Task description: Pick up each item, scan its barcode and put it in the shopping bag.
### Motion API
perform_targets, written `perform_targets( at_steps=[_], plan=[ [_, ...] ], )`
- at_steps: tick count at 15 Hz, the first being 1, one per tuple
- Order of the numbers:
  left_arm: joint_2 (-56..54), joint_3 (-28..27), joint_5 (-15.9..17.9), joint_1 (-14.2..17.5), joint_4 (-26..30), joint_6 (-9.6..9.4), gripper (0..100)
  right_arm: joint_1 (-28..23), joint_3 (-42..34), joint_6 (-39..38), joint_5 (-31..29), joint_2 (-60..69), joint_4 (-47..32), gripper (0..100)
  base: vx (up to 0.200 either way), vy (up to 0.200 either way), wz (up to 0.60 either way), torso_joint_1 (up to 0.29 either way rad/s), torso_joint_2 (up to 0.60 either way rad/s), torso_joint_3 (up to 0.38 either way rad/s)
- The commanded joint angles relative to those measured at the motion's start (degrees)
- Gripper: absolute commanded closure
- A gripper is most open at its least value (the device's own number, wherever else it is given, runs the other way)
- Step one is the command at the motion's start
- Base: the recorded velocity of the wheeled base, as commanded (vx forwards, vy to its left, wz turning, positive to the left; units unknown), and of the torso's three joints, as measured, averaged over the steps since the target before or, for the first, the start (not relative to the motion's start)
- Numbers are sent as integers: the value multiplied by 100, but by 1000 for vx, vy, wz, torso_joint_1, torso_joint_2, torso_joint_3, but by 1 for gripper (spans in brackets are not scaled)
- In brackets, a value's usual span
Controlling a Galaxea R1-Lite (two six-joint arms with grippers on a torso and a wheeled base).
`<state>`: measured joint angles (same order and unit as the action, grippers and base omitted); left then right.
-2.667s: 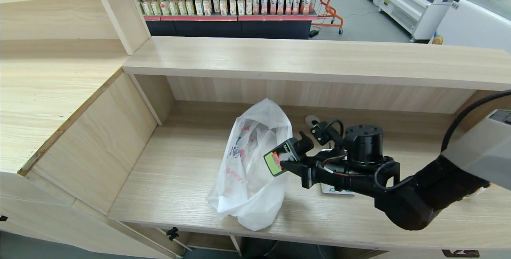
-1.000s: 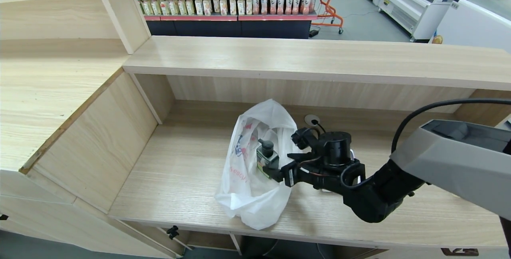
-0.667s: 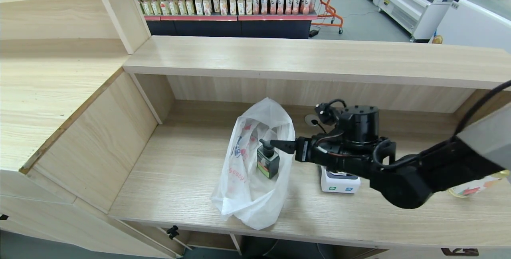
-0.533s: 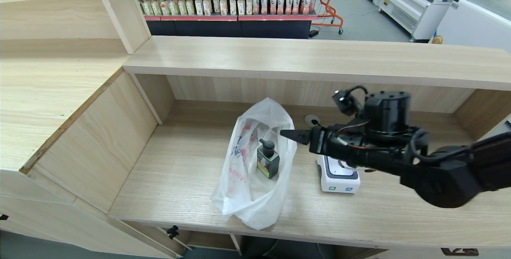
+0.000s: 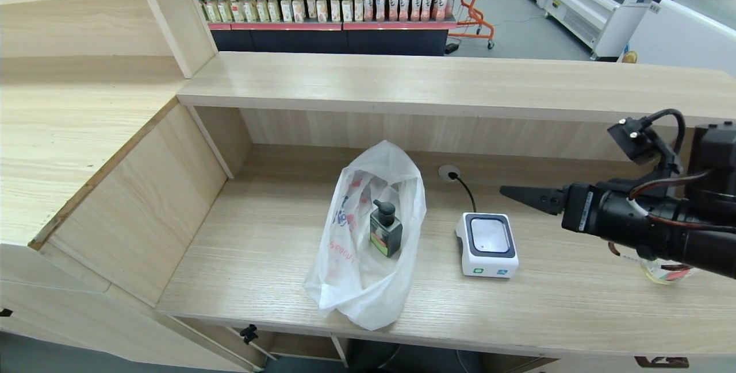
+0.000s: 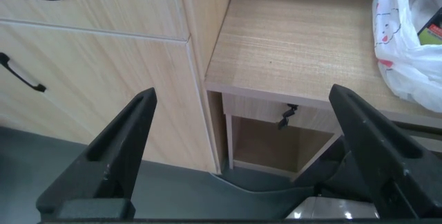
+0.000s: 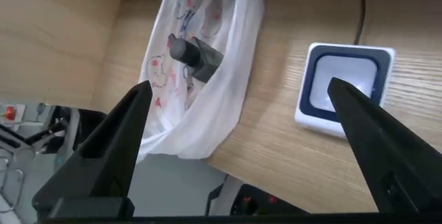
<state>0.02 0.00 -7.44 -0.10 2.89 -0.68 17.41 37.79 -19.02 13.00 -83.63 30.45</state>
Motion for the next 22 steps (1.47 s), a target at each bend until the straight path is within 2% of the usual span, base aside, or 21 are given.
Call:
perform_targets(
  at_steps=[1,3,5,8,11,15,16,18,22],
  plan=[
    [-2,0,-3,1,1,-2,0,-80,-44,74,1,242,-22,0,0,0,0,0,0,0],
    [-2,0,-3,1,1,7,0,-88,-70,82,1,330,-39,0,0,0,0,0,0,0],
    [-2,0,-3,1,1,16,0,-150,-158,91,-8,470,-206,0,-200,0,0,2,-2,2],
    [-2,0,-3,1,1,7,0,-422,-387,126,-16,664,-285,0,-200,0,0,4,1,2],
    [-2,0,-3,1,1,-2,0,-695,-606,223,-16,831,-303,0,0,0,0,0,0,0],
    [-2,0,-3,1,1,-2,0,-1143,-685,346,-78,918,-329,0,0,-200,0,7,-1,7],
    [-2,0,-3,1,1,-11,0,-1284,-712,399,-306,901,-329,0,0,-200,0,7,2,2],
    [-2,0,-3,1,1,-2,0,-1389,-844,408,-667,945,-329,0,0,-200,0,2,0,2],
    [-2,0,-3,1,1,-11,0,-1547,-1125,478,-684,1323,-655,0,0,-200,0,0,4,5]
  ],
)
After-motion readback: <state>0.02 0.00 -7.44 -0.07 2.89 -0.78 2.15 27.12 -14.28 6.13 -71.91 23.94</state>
